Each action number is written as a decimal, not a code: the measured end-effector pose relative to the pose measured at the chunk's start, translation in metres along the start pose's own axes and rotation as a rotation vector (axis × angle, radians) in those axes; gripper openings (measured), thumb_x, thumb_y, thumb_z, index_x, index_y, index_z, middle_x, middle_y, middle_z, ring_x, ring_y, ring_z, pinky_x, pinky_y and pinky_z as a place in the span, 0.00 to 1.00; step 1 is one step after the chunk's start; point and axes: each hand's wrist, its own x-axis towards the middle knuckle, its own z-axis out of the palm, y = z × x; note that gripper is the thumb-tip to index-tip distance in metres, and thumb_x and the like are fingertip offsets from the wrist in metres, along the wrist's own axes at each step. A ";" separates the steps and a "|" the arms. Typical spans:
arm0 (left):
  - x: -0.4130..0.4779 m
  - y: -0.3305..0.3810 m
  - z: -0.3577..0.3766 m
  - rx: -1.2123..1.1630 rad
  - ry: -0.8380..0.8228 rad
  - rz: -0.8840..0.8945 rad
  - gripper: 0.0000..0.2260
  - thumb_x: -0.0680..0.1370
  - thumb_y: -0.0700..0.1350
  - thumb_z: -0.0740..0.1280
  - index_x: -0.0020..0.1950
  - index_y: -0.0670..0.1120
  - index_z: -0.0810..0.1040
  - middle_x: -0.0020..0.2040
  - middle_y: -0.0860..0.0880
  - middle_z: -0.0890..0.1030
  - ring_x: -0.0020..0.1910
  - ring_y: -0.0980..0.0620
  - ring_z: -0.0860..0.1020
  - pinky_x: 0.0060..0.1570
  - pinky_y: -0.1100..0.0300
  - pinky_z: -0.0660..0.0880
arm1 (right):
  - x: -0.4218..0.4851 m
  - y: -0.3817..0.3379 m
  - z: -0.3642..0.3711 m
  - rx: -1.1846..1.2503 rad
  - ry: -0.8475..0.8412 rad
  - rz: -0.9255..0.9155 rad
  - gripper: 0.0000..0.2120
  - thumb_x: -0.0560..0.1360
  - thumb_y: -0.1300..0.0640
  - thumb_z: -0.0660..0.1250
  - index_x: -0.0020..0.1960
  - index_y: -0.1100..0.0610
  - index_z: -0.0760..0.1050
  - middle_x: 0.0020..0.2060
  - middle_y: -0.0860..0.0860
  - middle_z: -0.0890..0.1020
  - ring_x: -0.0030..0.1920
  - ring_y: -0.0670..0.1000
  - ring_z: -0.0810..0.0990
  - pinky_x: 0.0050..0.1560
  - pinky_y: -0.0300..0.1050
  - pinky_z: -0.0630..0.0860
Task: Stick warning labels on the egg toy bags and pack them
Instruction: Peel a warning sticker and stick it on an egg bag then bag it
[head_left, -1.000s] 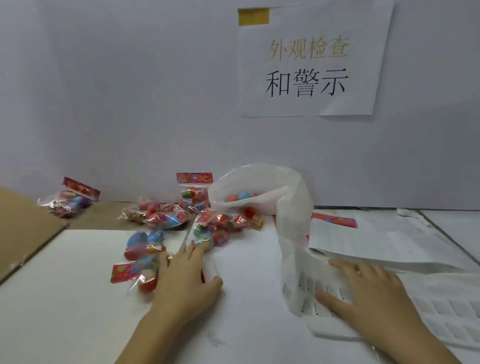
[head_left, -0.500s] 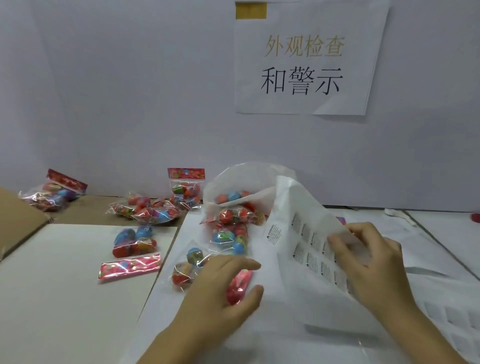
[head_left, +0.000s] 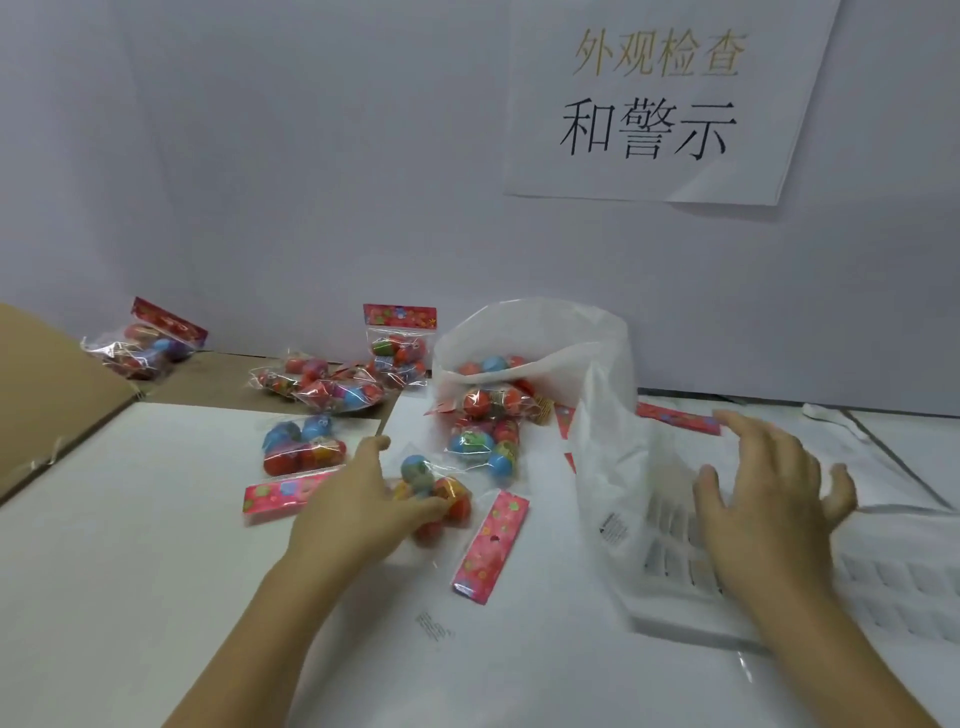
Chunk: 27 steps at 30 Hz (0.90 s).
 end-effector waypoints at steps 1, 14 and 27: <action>-0.001 0.001 -0.001 -0.104 0.019 0.002 0.43 0.66 0.58 0.78 0.76 0.54 0.61 0.51 0.52 0.75 0.46 0.54 0.78 0.45 0.55 0.80 | -0.003 -0.008 -0.005 0.124 0.104 -0.033 0.19 0.75 0.59 0.66 0.65 0.54 0.71 0.61 0.57 0.75 0.62 0.59 0.72 0.70 0.60 0.54; -0.043 0.044 0.012 -1.463 -0.224 -0.054 0.28 0.61 0.42 0.76 0.60 0.46 0.77 0.47 0.42 0.85 0.43 0.44 0.86 0.35 0.51 0.82 | -0.040 -0.101 -0.028 1.367 -0.624 0.479 0.29 0.59 0.43 0.76 0.58 0.45 0.71 0.47 0.52 0.81 0.42 0.51 0.84 0.33 0.46 0.80; -0.063 0.058 0.032 -1.188 -0.211 0.181 0.11 0.69 0.56 0.63 0.38 0.60 0.86 0.38 0.50 0.86 0.36 0.55 0.84 0.31 0.64 0.78 | -0.035 -0.071 -0.023 1.539 -0.429 0.425 0.17 0.60 0.46 0.76 0.47 0.51 0.82 0.43 0.55 0.86 0.45 0.57 0.85 0.41 0.50 0.82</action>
